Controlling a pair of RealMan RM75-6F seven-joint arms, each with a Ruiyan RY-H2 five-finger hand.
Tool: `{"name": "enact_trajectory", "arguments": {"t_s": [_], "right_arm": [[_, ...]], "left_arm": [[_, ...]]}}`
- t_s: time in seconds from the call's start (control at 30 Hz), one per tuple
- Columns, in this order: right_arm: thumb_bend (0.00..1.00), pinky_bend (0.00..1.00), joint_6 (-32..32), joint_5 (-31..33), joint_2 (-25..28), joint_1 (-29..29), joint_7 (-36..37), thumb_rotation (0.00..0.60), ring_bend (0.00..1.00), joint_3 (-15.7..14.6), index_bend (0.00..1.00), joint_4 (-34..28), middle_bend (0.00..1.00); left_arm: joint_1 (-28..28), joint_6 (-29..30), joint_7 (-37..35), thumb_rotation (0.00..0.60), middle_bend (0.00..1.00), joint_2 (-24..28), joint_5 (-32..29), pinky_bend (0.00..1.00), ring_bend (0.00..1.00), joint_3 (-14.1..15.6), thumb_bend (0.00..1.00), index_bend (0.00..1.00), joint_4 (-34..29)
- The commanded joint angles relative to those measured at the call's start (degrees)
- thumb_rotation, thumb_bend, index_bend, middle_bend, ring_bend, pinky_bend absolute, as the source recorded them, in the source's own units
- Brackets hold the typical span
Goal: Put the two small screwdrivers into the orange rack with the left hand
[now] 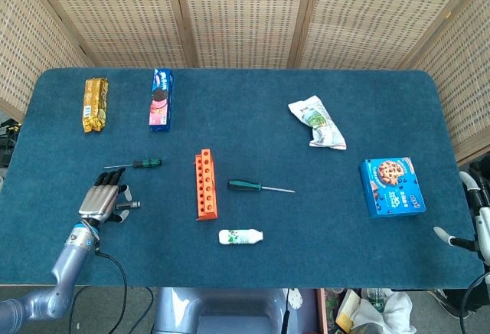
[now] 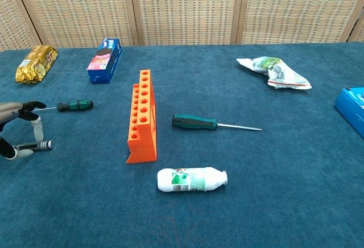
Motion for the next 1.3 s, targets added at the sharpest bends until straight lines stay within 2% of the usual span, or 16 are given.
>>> {"name": "enact_trajectory", "arguments": {"t_s": [0.03,0.37,0.6,0.73,1.03,1.13,1.3], "right_arm": [[0.0,0.0,-0.04,0.04,0.02,0.01,0.07,0.6,0.0,0.02,0.0,0.04,0.0],[0.0,0.0,-0.38,0.17,0.11,0.14,0.53,0.6,0.0,0.02,0.0,0.2,0.0],[0.0,0.0,-0.26,0.05,0.14,0.11,0.57,0.6,0.0,-0.03,0.0,0.13,0.0],[0.0,0.0,-0.17,-0.1,0.13,0.08,0.48,0.6,0.0,-0.11,0.0,-0.01,0.0],[0.0,0.0,0.02,-0.33,0.08,0.06,0.11,0.6,0.0,-0.22,0.0,-0.31,0.0],[0.0,0.0,0.05,-0.32,0.08,0.07,0.01,0.6,0.0,-0.21,0.0,-0.4,0.0],[0.0,0.0,0.05,-0.23,0.11,0.06,0.07,0.6,0.0,-0.18,0.0,-0.37,0.0]], "left_arm": [[-0.11,-0.07,0.24,0.6,0.0,-0.12,-0.29,0.0,0.0,0.01,0.32,0.5,0.04],[-0.31,0.56,0.37,0.6,0.0,0.48,-1.03,0.0,0.0,-0.43,0.37,0.59,-1.05],[1.06,3.41,-5.61,0.6,0.0,5.41,3.3,0.0,0.0,-1.69,0.38,0.61,-7.28],[3.14,6.71,-16.25,0.6,0.0,12.59,10.0,0.0,0.0,-3.52,0.39,0.61,-15.55],[4.83,10.69,-40.97,0.6,0.0,23.94,21.96,0.0,0.0,-7.1,0.41,0.62,-26.62],[4.13,12.84,-49.18,0.6,0.0,24.26,26.51,0.0,0.0,-8.22,0.41,0.62,-27.97],[1.89,13.38,-56.35,0.6,0.0,21.34,27.69,0.0,0.0,-9.4,0.41,0.63,-28.75]]}}
